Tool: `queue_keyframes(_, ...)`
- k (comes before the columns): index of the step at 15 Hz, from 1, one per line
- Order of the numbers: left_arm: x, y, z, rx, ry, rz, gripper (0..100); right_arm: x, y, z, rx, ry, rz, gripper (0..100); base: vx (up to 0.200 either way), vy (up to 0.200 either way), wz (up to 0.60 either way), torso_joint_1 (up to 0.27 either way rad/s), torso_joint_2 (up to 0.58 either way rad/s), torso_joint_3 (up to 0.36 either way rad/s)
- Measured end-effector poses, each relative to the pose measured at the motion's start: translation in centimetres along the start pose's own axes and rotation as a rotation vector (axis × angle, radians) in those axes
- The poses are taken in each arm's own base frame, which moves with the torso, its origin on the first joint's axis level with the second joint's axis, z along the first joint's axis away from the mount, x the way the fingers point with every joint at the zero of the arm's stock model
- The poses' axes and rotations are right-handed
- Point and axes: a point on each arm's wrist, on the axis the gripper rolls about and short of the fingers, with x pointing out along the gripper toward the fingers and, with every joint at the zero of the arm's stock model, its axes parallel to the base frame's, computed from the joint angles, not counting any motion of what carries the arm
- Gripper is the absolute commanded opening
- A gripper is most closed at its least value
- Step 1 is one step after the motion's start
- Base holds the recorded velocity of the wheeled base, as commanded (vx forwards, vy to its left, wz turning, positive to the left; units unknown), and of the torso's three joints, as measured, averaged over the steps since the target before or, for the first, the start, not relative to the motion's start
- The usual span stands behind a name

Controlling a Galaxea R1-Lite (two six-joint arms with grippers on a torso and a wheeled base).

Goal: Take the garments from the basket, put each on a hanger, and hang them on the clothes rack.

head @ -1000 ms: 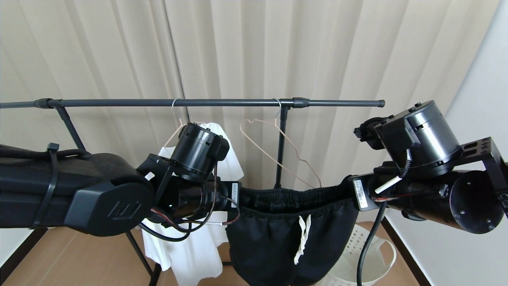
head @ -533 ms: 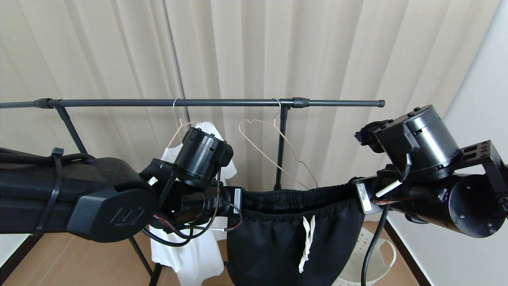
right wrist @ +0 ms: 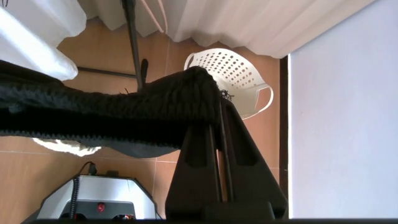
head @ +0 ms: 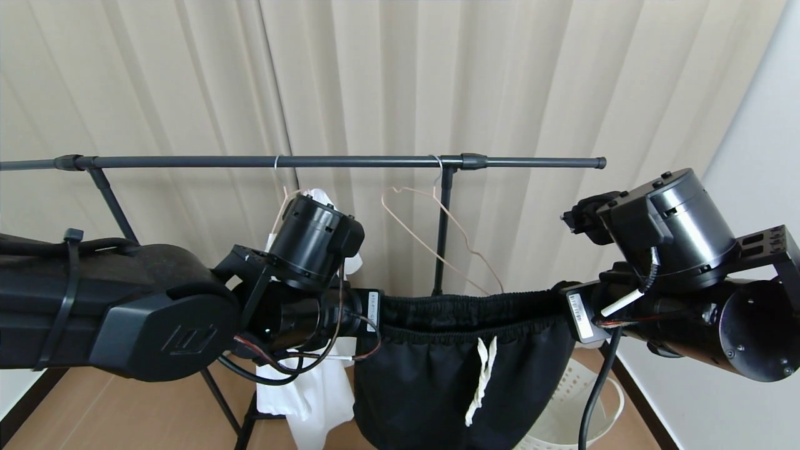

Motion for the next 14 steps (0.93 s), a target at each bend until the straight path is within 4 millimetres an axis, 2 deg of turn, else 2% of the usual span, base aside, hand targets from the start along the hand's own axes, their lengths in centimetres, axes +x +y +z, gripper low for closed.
queue_keyframes(1, 0.0, -0.1, 0.0, 0.001, 0.0, -0.003, 0, 0.0, 0.0, 0.0, 0.0, 0.0, 0.0, 0, 0.0, 0.0, 0.0, 0.0, 0.0, 0.0)
queue_keyframes(2, -0.1, -0.1, 0.0, 0.003, 0.0, -0.005, 100, -0.1, -0.1, 0.0, -0.001, -0.001, 0.0, 0, 0.0, 0.0, 0.0, 0.0, 0.0, 0.0)
queue_keyframes(7, -0.8, -0.2, -0.5, 0.014, 0.007, -0.015, 100, -0.6, -1.0, -0.1, -0.039, -0.01, -0.006, 0, 0.0, 0.0, 0.0, 0.0, 0.0, 0.0)
queue_keyframes(14, -1.7, -0.5, -0.6, 0.024, 0.022, -0.095, 100, -1.9, -4.1, -1.2, -0.146, -0.015, -0.033, 0, 0.0, 0.0, 0.0, 0.0, 0.0, 0.0)
